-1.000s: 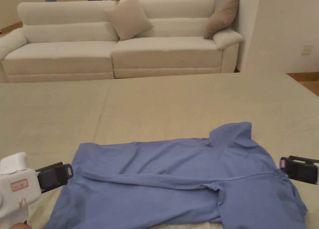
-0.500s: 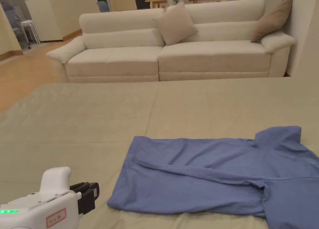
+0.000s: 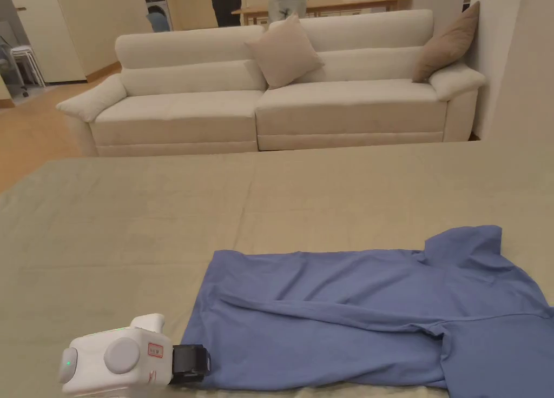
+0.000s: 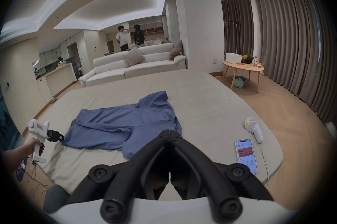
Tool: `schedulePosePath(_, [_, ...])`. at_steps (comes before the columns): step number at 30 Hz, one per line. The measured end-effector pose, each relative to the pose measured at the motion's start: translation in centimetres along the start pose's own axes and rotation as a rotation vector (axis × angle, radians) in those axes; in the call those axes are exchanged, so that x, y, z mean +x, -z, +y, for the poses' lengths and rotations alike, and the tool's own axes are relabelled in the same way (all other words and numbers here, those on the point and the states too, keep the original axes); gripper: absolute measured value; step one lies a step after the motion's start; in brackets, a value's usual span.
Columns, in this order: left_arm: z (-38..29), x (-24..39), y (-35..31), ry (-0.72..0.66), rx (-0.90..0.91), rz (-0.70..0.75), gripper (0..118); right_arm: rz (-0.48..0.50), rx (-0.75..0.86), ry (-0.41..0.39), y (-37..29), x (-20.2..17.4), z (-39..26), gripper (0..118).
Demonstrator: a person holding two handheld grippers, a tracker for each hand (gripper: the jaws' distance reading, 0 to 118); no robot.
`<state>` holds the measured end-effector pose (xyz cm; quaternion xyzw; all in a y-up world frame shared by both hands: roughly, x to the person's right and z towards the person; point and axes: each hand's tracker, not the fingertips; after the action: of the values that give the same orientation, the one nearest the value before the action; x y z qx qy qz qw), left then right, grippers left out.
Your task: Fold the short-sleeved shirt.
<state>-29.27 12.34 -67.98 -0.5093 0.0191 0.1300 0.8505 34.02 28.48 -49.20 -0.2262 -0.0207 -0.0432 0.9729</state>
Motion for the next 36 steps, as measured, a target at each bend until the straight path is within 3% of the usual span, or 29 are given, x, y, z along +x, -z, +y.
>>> schedulePosePath(1, [-0.1, 0.5, 0.4, 0.020, -0.001, 0.006, 73, 0.000, -0.009, 0.002, 0.3, 0.0, 0.0, 0])
schedulePosePath(2, [-0.3, 1.1, 0.9, 0.053, -0.001, 0.013, 43, 0.012, -0.022, 0.007, 0.4, 0.2, -0.5, 0])
schedulePosePath(5, [-1.2, 1.5, 1.5, 0.083, 0.027, 0.058, 36, 0.009, -0.044, 0.012, 1.3, 0.1, -0.9, 0])
schedulePosePath(7, [-1.0, 1.2, 1.1, 0.070, 0.037, 0.044, 11, 0.013, -0.048, 0.025, 1.7, 0.2, -1.4, 0])
schedulePosePath(10, [-1.0, 0.5, -0.2, 0.016, 0.054, -0.026, 9, 0.036, -0.060, 0.057, 3.3, 0.2, -1.9, 0])
schedulePosePath(13, [-0.6, 1.6, -0.8, 0.108, 0.076, 0.007, 9, 0.050, -0.097, 0.082, 7.0, 0.4, -2.4, 0])
schedulePosePath(15, [-0.5, 2.2, -1.3, 0.134, 0.084, 0.013, 8, 0.072, -0.141, 0.142, 10.3, 1.5, -3.0, 0])
schedulePosePath(18, [-0.5, 2.9, -2.8, 0.133, 0.134, -0.029, 7, 0.058, -0.211, 0.080, 15.0, 2.7, -3.6, 5])
schedulePosePath(19, [-0.5, 3.0, -3.4, 0.123, 0.157, -0.035, 7, 0.023, -0.217, 0.059, 16.0, 2.8, -3.7, 37])
schedulePosePath(20, [-0.4, 3.3, -4.1, 0.128, 0.167, -0.049, 7, 0.040, -0.254, 0.036, 17.5, 2.9, -4.0, 107])
schedulePosePath(21, [-0.3, 3.5, -4.6, 0.135, 0.179, -0.051, 7, 0.090, -0.324, 0.037, 19.3, 3.4, -4.6, 115])
schedulePosePath(22, [-0.3, 3.7, -5.0, 0.138, 0.192, -0.052, 7, 0.132, -0.239, 0.064, 19.0, 4.0, -4.8, 110])
schedulePosePath(25, [-0.5, 4.8, -6.4, 0.127, 0.206, -0.077, 7, 0.074, -0.443, 0.098, 21.1, 4.3, -6.3, 112])
schedulePosePath(26, [-0.7, 4.9, -6.5, 0.109, 0.215, -0.085, 7, 0.067, -0.471, 0.124, 24.2, 4.8, -7.6, 106])
schedulePosePath(28, [-0.3, 4.5, -6.3, 0.095, 0.215, -0.094, 7, 0.078, -0.475, 0.141, 25.8, 4.5, -8.9, 83])
schedulePosePath(30, [-0.5, 4.8, -5.9, 0.089, 0.211, -0.082, 7, -0.019, -0.466, 0.115, 25.6, 2.4, -8.9, 80])
schedulePosePath(31, [-0.6, 4.8, -5.7, 0.090, 0.205, -0.079, 7, -0.021, -0.427, 0.082, 25.3, 1.6, -8.8, 71])
schedulePosePath(33, [-0.4, 4.5, -5.0, 0.087, 0.198, -0.071, 7, 0.033, -0.413, 0.082, 25.2, 0.8, -8.8, 26])
schedulePosePath(34, [-0.5, 4.5, -4.9, 0.086, 0.195, -0.072, 7, 0.042, -0.415, 0.075, 25.3, 0.4, -8.6, 13])
schedulePosePath(36, [-0.4, 4.1, -4.6, 0.070, 0.189, -0.066, 7, 0.043, -0.425, 0.072, 25.8, -0.1, -8.3, 12])
